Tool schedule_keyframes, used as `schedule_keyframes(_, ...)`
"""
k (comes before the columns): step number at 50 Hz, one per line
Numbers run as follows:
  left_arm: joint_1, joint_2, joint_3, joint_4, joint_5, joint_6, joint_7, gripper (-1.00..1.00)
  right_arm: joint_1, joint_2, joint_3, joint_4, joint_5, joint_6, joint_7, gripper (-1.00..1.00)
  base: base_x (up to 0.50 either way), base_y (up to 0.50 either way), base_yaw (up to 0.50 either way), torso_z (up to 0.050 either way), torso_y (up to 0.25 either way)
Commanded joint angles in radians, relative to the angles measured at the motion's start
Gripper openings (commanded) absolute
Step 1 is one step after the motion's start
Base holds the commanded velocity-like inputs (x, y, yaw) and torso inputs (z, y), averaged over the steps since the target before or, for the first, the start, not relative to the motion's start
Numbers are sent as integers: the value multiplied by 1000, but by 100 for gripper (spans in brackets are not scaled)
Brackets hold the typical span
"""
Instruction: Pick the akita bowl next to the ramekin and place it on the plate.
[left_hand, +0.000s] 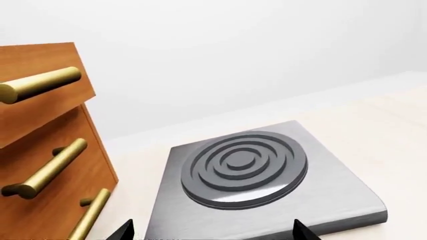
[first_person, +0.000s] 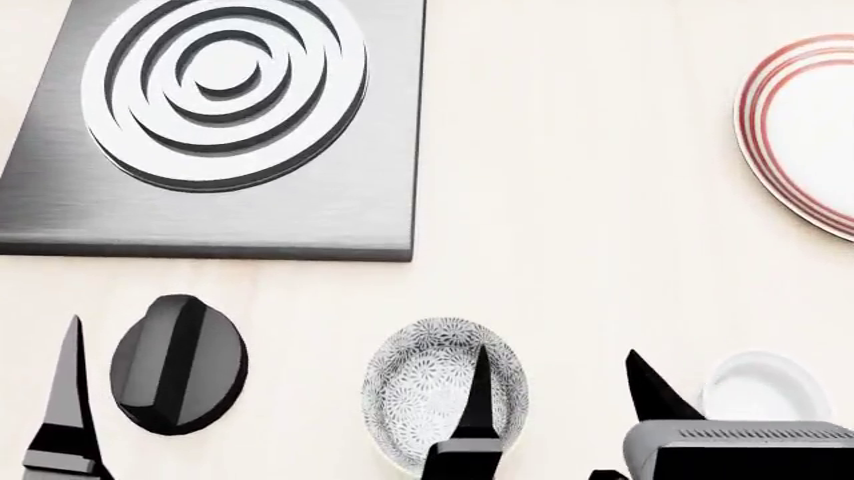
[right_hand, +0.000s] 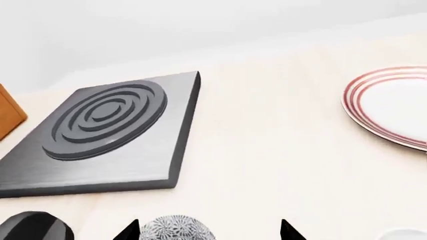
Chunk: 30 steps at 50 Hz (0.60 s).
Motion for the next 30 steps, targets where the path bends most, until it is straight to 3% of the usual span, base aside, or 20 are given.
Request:
schedule_keyframes(1, -1, 19, -29, 0, 8, -1, 28, 100, 1, -27, 27, 35, 74, -11, -6, 100, 0, 0, 0, 0, 0)
schedule_keyframes(30, 6, 19, -21, 0, 1, -8, 28, 100, 11, -54, 21, 118, 227, -27, -37, 100, 0, 0, 0, 0, 0)
